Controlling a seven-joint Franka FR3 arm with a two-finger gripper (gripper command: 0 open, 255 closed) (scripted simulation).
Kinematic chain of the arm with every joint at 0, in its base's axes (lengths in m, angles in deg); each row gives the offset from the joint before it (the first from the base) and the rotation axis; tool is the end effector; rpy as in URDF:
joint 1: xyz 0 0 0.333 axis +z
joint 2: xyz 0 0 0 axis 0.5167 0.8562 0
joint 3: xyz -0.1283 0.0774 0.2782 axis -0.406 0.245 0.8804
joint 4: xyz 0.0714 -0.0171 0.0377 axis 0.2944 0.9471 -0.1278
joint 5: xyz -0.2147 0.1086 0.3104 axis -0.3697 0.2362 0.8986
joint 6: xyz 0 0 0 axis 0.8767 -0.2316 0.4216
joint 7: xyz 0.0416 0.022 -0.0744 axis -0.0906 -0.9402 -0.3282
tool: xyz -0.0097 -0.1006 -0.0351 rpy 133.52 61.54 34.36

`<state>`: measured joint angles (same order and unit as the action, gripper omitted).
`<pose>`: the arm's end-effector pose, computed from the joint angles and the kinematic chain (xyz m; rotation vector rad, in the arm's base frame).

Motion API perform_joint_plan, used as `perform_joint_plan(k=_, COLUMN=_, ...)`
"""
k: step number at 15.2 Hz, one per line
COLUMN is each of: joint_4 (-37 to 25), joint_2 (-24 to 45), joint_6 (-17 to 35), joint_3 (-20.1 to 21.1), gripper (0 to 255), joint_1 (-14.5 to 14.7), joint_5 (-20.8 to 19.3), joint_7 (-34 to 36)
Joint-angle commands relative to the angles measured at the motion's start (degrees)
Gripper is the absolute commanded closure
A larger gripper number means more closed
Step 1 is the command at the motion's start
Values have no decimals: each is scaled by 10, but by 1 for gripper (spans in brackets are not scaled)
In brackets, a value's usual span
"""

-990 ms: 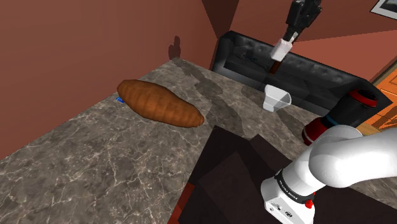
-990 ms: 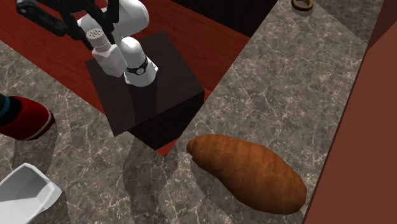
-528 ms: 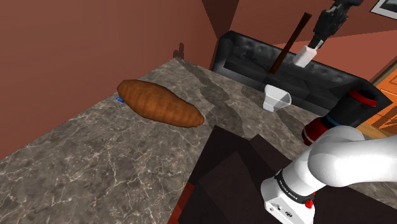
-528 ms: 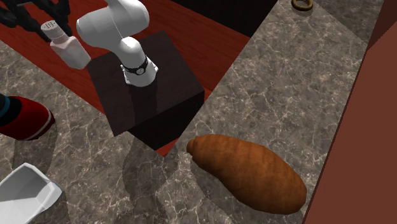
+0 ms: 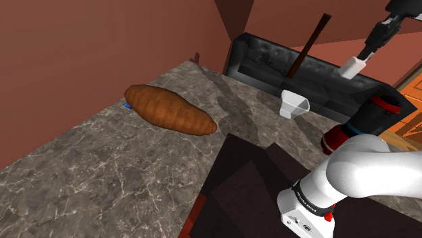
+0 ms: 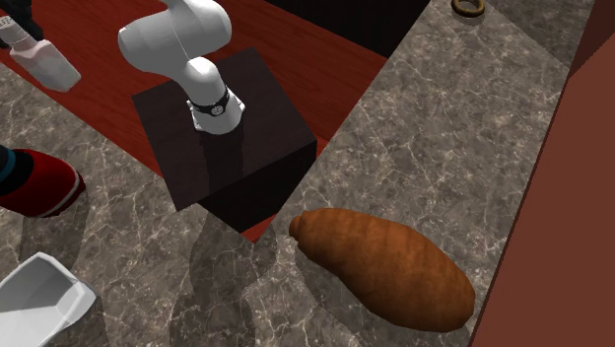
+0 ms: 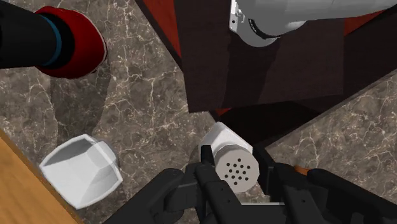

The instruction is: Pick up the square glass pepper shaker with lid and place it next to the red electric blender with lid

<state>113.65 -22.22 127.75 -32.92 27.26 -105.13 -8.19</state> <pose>0.1805 -0.1790 0.7076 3.1128 -0.2187 -0.0325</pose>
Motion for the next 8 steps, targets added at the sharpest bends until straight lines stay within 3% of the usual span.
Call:
perform_joint_plan(k=1, joint_4=-2, joint_2=-15, joint_6=-11, joint_3=-21, gripper=255, joint_1=-4, joint_5=-23, joint_7=-28)
perform_joint_plan(k=8, joint_4=-32, joint_2=-43, joint_6=-39, joint_3=-95, gripper=255, joint_1=-11, joint_5=-102, joint_7=-123)
